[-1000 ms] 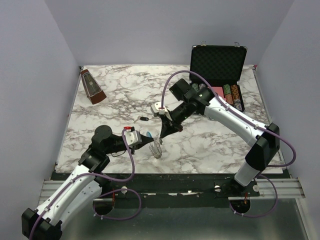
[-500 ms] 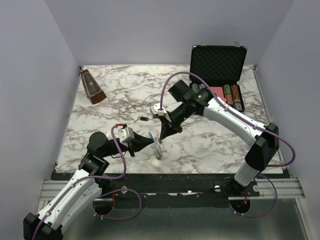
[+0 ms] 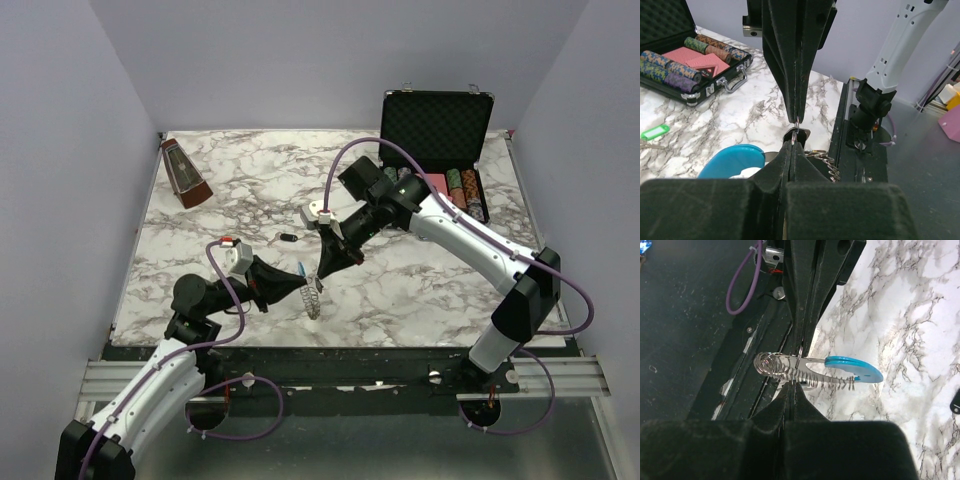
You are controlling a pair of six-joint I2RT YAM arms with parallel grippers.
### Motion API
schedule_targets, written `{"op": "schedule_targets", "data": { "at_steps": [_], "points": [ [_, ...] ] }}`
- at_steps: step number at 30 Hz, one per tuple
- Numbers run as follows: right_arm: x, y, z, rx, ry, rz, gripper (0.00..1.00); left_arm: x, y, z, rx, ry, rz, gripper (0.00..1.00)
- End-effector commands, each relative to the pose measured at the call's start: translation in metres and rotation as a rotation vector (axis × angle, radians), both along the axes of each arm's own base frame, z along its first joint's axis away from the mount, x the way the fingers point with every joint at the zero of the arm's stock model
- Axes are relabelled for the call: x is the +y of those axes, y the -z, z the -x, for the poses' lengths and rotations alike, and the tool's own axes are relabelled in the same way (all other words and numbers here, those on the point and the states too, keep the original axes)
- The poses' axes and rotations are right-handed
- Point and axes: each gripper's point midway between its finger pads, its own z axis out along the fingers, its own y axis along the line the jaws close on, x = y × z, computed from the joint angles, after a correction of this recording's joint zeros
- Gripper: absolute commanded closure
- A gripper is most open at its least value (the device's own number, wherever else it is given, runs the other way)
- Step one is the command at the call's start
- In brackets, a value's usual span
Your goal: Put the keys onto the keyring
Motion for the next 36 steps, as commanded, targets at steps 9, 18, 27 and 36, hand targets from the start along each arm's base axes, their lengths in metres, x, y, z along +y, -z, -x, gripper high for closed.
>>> {"op": "schedule_targets", "data": {
  "at_steps": [9,18,27,36],
  "points": [
    [0.005,-0.01,-0.003,0.017,0.055,-0.024,0.99,0.001,-0.011,0.002,0.045,0.021,0.031,1.0],
    [0.005,-0.007,-0.001,0.033,0.05,-0.018,0.99,0.003,-0.011,-0.001,0.046,-0.001,0.028,1.0],
    [0.009,-0.004,-0.001,0.051,0.059,-0.018,0.99,0.002,-0.009,-0.002,0.056,-0.001,0.023,1.0],
    [0.011,-0.002,-0.003,0.057,0.079,-0.011,0.99,0.002,-0.009,-0.002,0.057,0.002,0.021,1.0]
  ]
}}
